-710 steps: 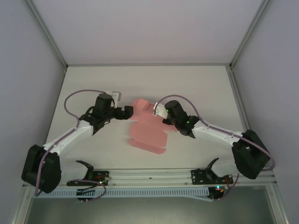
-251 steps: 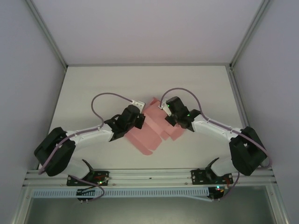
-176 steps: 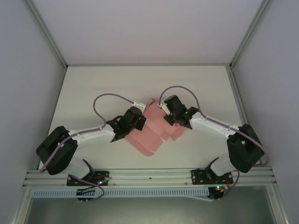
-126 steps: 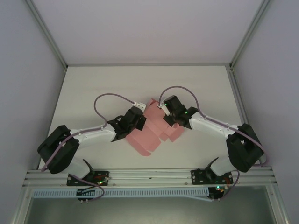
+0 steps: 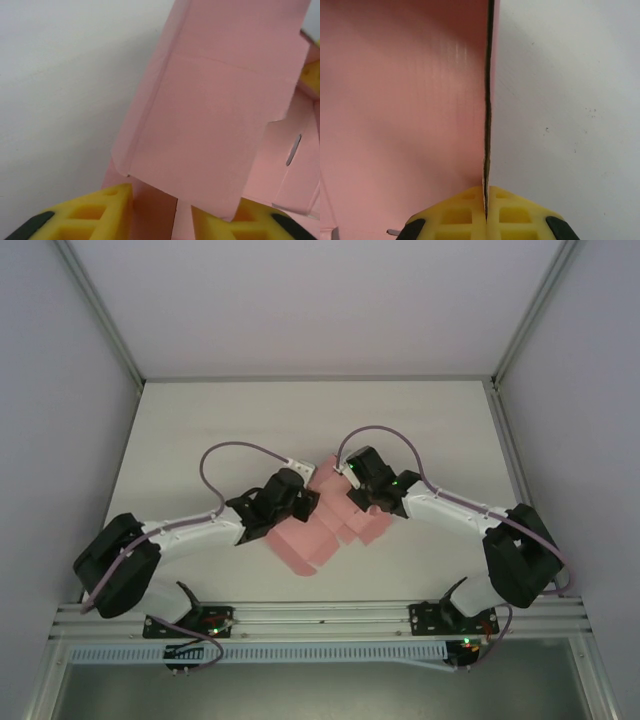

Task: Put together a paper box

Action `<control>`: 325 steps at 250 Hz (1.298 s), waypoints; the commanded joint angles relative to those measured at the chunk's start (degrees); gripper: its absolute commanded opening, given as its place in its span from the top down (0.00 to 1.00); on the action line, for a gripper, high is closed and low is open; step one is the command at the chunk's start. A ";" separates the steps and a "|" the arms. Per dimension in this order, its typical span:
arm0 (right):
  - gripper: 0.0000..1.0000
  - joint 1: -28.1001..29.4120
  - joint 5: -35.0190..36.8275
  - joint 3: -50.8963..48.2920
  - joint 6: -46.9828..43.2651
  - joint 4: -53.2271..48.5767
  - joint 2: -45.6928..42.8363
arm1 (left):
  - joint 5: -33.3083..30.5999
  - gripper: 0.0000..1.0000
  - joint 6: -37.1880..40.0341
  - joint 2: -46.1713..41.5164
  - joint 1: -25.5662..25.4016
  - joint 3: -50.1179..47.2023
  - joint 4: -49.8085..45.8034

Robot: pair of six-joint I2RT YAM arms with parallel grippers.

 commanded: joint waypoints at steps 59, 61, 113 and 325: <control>1.00 1.27 -0.91 -1.77 -5.65 2.16 -2.89 | 0.48 0.08 -9.51 -13.99 14.29 -3.60 -8.32; 1.00 1.33 -0.74 -1.82 -5.63 2.24 -2.90 | 0.83 0.08 -9.47 -14.34 14.72 -3.76 -8.34; 1.00 1.69 1.22 -0.78 -6.92 2.21 -2.20 | 7.01 0.00 -4.96 -16.07 19.21 -4.13 -9.90; 1.00 7.41 21.59 -5.29 -52.50 34.49 3.76 | 21.50 0.00 0.29 -4.92 32.06 -4.50 6.21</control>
